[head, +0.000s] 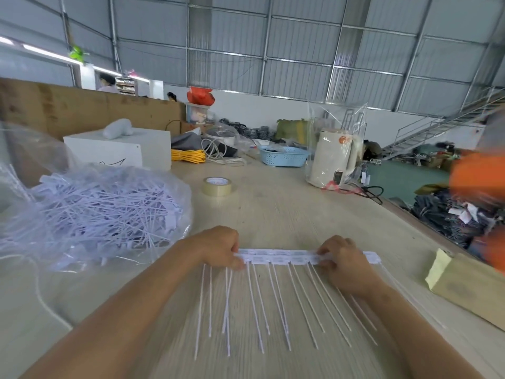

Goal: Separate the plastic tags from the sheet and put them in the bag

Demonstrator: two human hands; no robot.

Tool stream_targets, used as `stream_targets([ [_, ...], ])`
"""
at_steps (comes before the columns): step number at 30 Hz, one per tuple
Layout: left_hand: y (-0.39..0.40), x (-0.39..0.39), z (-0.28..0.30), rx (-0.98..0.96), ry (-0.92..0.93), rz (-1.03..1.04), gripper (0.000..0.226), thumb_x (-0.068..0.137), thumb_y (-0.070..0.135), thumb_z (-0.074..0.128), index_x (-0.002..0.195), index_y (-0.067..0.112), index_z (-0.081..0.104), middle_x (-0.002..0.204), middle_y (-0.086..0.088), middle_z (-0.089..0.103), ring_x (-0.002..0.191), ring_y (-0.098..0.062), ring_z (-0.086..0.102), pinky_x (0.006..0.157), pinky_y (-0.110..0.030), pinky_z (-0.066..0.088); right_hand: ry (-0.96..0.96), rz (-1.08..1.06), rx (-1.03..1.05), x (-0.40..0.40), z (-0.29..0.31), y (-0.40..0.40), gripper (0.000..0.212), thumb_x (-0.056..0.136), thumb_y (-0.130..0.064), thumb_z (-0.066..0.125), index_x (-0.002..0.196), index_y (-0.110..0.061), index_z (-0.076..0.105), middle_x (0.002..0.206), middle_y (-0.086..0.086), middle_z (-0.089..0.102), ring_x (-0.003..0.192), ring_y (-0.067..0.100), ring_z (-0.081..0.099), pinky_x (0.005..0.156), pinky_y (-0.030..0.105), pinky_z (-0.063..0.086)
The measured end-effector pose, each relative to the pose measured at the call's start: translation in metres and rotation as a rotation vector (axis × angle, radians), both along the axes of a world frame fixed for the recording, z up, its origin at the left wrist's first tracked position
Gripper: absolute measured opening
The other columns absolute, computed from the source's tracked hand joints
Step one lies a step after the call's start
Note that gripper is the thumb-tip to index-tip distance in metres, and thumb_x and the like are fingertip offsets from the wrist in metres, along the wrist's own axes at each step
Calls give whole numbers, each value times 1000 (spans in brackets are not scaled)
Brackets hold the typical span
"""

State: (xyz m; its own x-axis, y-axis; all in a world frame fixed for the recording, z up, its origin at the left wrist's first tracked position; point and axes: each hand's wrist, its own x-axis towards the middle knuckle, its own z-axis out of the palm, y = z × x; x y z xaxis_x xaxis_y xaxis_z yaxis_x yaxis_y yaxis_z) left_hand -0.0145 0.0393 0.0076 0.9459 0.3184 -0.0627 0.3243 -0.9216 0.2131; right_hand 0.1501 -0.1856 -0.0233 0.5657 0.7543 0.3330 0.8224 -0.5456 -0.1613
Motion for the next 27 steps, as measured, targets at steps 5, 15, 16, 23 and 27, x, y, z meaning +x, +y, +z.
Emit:
stream_targets([
  [5,-3,-2,17,-65,-278,27,29,82,45,65,90,23,47,89,2,56,80,-17,54,69,-32,44,-2,-87,137,4,21,-8,13,87,-9,57,100,-9,58,96,7,60,91,26,55,79,35,42],
  [15,1,-5,11,-132,-206,52,26,84,40,66,96,18,66,88,5,58,84,-12,56,74,-26,46,66,-95,12,21,10,-21,24,83,0,54,104,-4,66,99,18,63,93,32,57,81,36,45],
  [16,1,-4,10,-124,-174,46,25,85,37,66,98,16,66,91,3,60,84,-12,56,72,-24,43,78,-106,-22,22,7,-21,26,84,0,53,106,-4,66,102,18,62,95,32,57,83,35,44],
  [23,4,-10,21,-226,-161,110,36,80,17,72,113,12,60,106,0,56,104,-18,58,85,-26,47,30,-217,-85,26,0,-18,28,89,-11,51,115,-13,62,112,11,58,104,28,54,89,35,46],
  [27,5,-15,31,-368,-195,130,37,77,-3,68,111,10,63,112,-11,61,105,-24,59,87,-31,49,15,-240,-118,22,3,-19,32,88,-10,50,118,-16,60,116,8,57,106,25,54,88,35,47],
])
